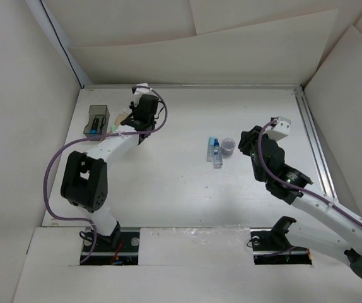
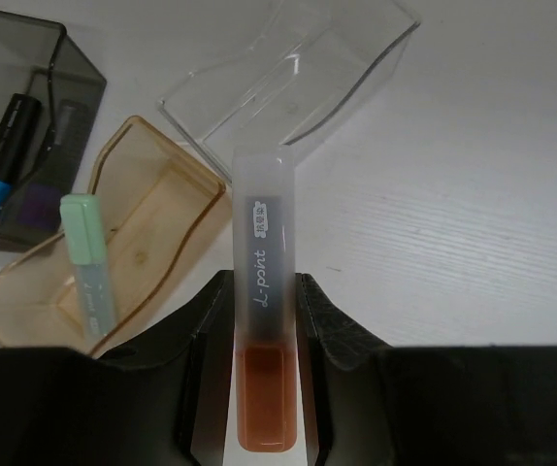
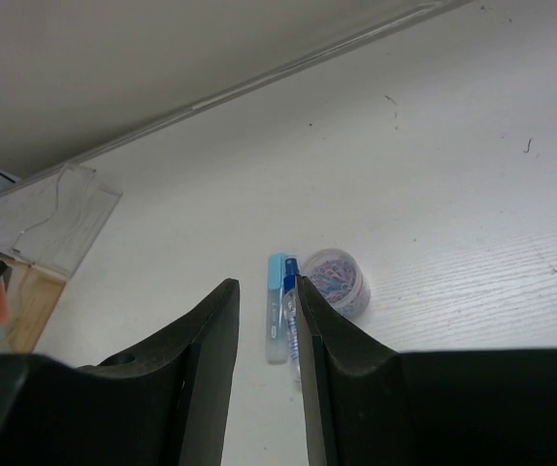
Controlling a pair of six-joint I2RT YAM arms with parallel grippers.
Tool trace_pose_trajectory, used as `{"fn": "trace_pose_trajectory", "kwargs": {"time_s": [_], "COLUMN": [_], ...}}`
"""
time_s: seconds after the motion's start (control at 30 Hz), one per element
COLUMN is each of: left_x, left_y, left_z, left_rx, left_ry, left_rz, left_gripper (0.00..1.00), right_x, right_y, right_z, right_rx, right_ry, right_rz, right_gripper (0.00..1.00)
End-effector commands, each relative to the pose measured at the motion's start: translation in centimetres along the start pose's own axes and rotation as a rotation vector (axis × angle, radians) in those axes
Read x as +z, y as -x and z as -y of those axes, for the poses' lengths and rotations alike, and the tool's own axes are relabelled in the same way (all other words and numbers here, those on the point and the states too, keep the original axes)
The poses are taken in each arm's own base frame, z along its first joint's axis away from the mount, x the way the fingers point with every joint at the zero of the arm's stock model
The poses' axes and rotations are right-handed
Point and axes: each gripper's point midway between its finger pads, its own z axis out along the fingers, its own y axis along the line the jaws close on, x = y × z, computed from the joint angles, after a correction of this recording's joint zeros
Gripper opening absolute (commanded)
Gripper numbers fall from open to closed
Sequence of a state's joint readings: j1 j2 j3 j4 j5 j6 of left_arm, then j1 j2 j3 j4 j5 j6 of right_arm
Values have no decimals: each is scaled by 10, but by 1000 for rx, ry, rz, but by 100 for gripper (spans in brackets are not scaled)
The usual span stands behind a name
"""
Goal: Sort the stationery into containers
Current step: Place the pen in the storage box.
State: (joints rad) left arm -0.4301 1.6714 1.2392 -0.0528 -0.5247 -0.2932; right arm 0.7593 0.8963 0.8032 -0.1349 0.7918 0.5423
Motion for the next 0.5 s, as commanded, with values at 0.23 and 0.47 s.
{"fn": "trace_pose_trajectory", "kwargs": {"time_s": [0.23, 0.47], "left_x": [19, 37], "left_y": [22, 15], "left_z": [-44, -92], "left_rx": [282, 319], "left_ry": [73, 124], "left_rz": [52, 9], "left_gripper": [10, 8], "right_x": [-2, -2], "right_y": [16, 15], "right_z": [-6, -7], "right_rx": [32, 31], "right_ry": [20, 28], "right_rz": [35, 30], "right_gripper": [36, 36]}}
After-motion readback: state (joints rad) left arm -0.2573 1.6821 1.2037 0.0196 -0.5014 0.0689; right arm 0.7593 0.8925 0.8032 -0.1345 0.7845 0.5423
